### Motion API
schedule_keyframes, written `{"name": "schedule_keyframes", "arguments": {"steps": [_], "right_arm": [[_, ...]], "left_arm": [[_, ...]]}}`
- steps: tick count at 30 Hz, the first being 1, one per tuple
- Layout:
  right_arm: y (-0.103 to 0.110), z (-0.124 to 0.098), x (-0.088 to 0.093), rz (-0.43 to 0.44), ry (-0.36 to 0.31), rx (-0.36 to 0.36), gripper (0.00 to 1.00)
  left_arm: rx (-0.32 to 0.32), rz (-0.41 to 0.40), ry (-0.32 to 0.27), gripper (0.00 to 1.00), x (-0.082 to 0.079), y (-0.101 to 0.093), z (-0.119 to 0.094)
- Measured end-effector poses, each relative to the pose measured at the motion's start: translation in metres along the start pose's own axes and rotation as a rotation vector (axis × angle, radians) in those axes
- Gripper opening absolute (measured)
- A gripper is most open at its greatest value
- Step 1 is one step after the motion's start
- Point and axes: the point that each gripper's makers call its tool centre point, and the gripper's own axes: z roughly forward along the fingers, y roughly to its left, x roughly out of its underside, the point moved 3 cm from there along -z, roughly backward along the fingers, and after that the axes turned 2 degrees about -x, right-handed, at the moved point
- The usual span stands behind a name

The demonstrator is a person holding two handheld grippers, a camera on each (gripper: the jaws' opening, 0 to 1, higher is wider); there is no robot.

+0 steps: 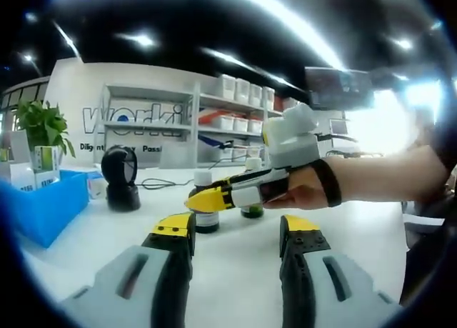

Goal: Rotate the medicine bottle to make it face forward pick up the medicine bottle inspect the drug traceability code place the medicine on the table

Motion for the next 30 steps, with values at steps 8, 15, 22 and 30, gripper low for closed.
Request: {"name": "schedule_keyframes", "arguments": {"steps": [8, 15, 22, 30], "right_arm": [[-0.006, -0.002, -0.001, 0.021, 0.012, 0.021, 0.28], [0.0, -0.004, 0.0, 0.02, 0.034, 0.106, 0.28], [0.003, -0.002, -0.001, 0.041, 0.049, 0.192, 0.28], [0.007, -0.003, 0.0, 0.075, 0.063, 0.291, 0.27]], "left_arm": [[-0.003, -0.002, -0.001, 0.38, 0.0, 0.001, 0.0], [-0.004, 0.0, -0.001, 0.38, 0.0, 0.001, 0.0], [-0.004, 0.002, -0.003, 0.38, 0.0, 0.001, 0.0], [-0.007, 0.007, -0.002, 0.38, 0.0, 0.002, 0.0]]}}
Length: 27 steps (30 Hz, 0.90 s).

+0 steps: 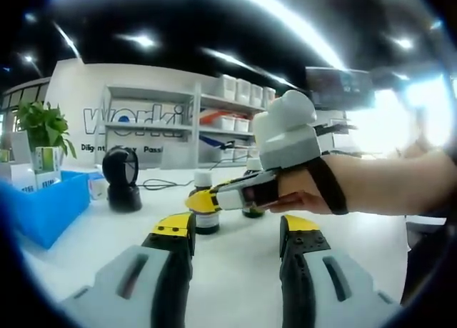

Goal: Rotate the medicine bottle to make it face forward pick up the medicine bottle inspect the drug traceability code place the medicine on the table

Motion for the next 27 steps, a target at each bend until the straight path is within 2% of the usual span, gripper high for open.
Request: {"name": "schedule_keyframes", "arguments": {"steps": [8, 18, 22, 27], "right_arm": [[-0.003, 0.0, 0.001, 0.035, -0.014, 0.016, 0.28], [-0.002, 0.0, 0.004, 0.041, -0.025, -0.026, 0.28], [0.002, -0.002, 0.006, 0.071, -0.047, -0.078, 0.41], [-0.001, -0.01, 0.0, 0.079, -0.086, -0.109, 0.39]], "left_arm": [[0.003, 0.002, 0.001, 0.38, 0.0, -0.001, 0.0], [-0.002, 0.009, 0.016, 0.38, 0.002, -0.001, 0.001], [-0.002, 0.013, 0.015, 0.38, 0.002, -0.002, 0.001], [-0.003, 0.007, 0.011, 0.38, 0.001, -0.001, 0.001]]}}
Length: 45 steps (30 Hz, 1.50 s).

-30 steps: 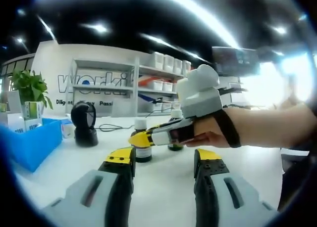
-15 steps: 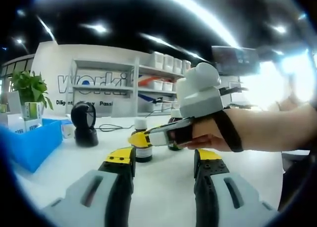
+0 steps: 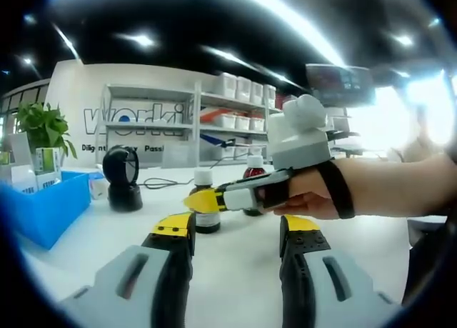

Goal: Rotate the medicine bottle to make it face forward pick up the medicine bottle inspect the drug traceability code place the medicine on the table

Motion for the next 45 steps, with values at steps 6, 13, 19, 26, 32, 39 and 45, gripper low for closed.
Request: {"name": "schedule_keyframes", "arguments": {"steps": [6, 13, 19, 26, 32, 39, 45], "right_arm": [[0.012, -0.015, -0.015, 0.028, -0.066, -0.094, 0.37], [0.006, -0.036, -0.031, 0.008, -0.105, -0.118, 0.38], [0.0, -0.066, -0.037, -0.12, -0.144, -0.192, 0.38], [-0.012, -0.108, -0.036, -0.055, -0.194, -0.235, 0.4], [-0.016, -0.139, -0.029, -0.071, -0.211, -0.333, 0.42], [-0.032, -0.161, -0.009, -0.105, -0.199, -0.317, 0.44], [-0.04, -0.18, 0.001, -0.109, -0.262, -0.288, 0.45]], "left_arm": [[0.008, 0.006, 0.001, 0.38, 0.0, -0.002, 0.0], [0.001, 0.001, -0.003, 0.39, 0.0, 0.0, 0.0], [0.002, 0.0, -0.011, 0.39, -0.001, 0.0, 0.0], [-0.02, 0.002, -0.011, 0.4, -0.001, 0.005, -0.001], [-0.026, -0.007, -0.017, 0.43, -0.001, 0.006, -0.001], [-0.05, 0.0, -0.022, 0.45, -0.002, 0.011, -0.001], [-0.047, -0.004, -0.016, 0.46, -0.001, 0.011, -0.001]]}}
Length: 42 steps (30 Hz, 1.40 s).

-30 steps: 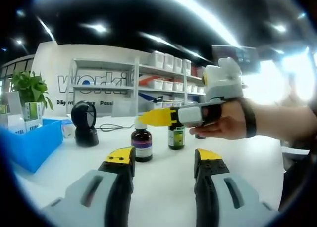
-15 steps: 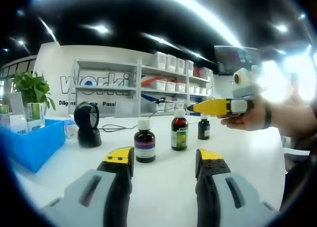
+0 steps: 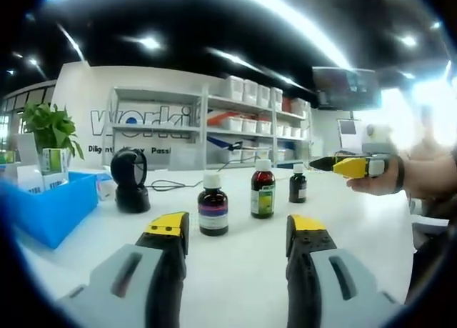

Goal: Rotate the medicine bottle to make it face forward pick up the medicine bottle inspect the drug traceability code place the medicine on the table

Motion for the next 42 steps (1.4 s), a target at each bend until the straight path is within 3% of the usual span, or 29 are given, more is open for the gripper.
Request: {"name": "schedule_keyframes", "arguments": {"steps": [7, 16, 22, 27, 30, 38, 42], "right_arm": [[-0.013, -0.022, 0.021, -0.004, 0.023, 0.037, 0.47], [-0.02, -0.024, 0.024, -0.001, -0.004, 0.048, 0.45], [-0.022, -0.026, 0.022, 0.002, -0.01, 0.061, 0.42], [-0.022, -0.026, 0.023, -0.007, -0.006, 0.066, 0.42], [-0.025, -0.027, 0.021, -0.003, -0.014, 0.082, 0.42], [-0.027, -0.029, 0.02, -0.012, -0.024, 0.092, 0.41], [-0.029, -0.029, 0.021, -0.016, -0.017, 0.097, 0.41]], "left_arm": [[-0.014, 0.019, -0.003, 0.49, -0.001, 0.002, 0.0], [-0.024, 0.024, 0.026, 0.49, 0.003, 0.003, 0.001], [-0.045, -0.03, 0.07, 0.49, 0.007, 0.007, 0.005], [-0.045, -0.045, 0.106, 0.5, 0.001, 0.007, 0.019], [-0.04, -0.008, 0.114, 0.5, -0.003, 0.004, 0.031], [-0.083, 0.012, 0.17, 0.52, 0.001, 0.005, 0.054], [-0.18, -0.026, 0.196, 0.51, 0.005, 0.019, 0.069]]}}
